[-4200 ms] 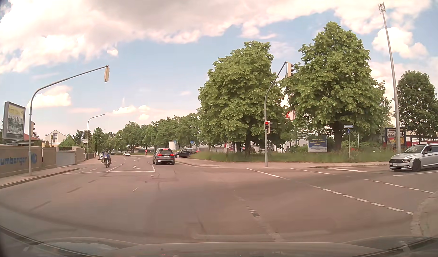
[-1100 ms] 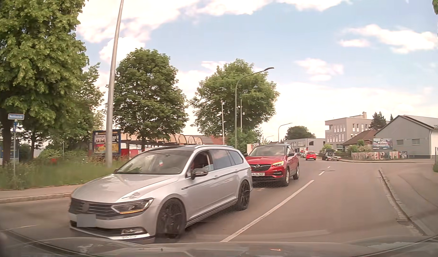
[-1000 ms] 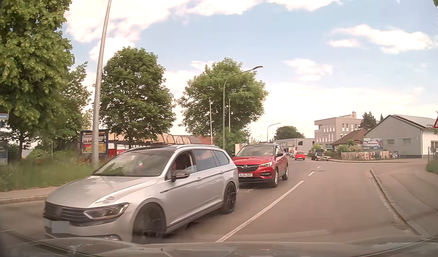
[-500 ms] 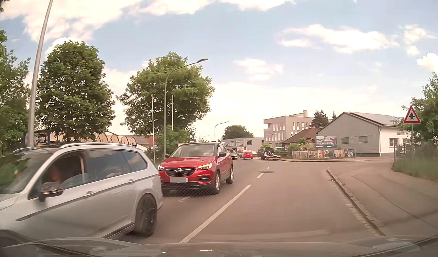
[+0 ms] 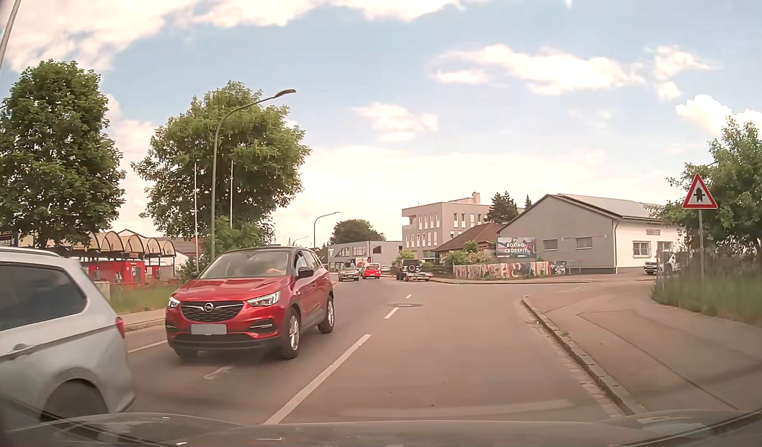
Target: Follow the waypoints while adhering to traffic rules and regulations
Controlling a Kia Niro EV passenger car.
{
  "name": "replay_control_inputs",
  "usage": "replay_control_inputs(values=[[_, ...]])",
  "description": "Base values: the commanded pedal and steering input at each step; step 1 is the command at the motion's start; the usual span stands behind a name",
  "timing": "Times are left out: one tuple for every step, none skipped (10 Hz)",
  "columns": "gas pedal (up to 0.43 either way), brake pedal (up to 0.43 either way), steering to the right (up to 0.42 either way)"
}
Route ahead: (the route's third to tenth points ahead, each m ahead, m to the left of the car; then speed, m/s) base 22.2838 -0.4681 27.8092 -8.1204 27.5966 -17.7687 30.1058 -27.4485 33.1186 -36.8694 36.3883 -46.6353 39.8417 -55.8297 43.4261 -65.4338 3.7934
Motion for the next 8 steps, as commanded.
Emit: replay_control_inputs(values=[[0.067,0.018,0.096],[0.059,0.018,0.061],[0.047,0.018,0.055],[0.047,0.018,0.054],[0.047,0.018,0.053],[0.047,0.018,0.053],[0.047,0.018,0.053],[0.047,0.018,0.053]])
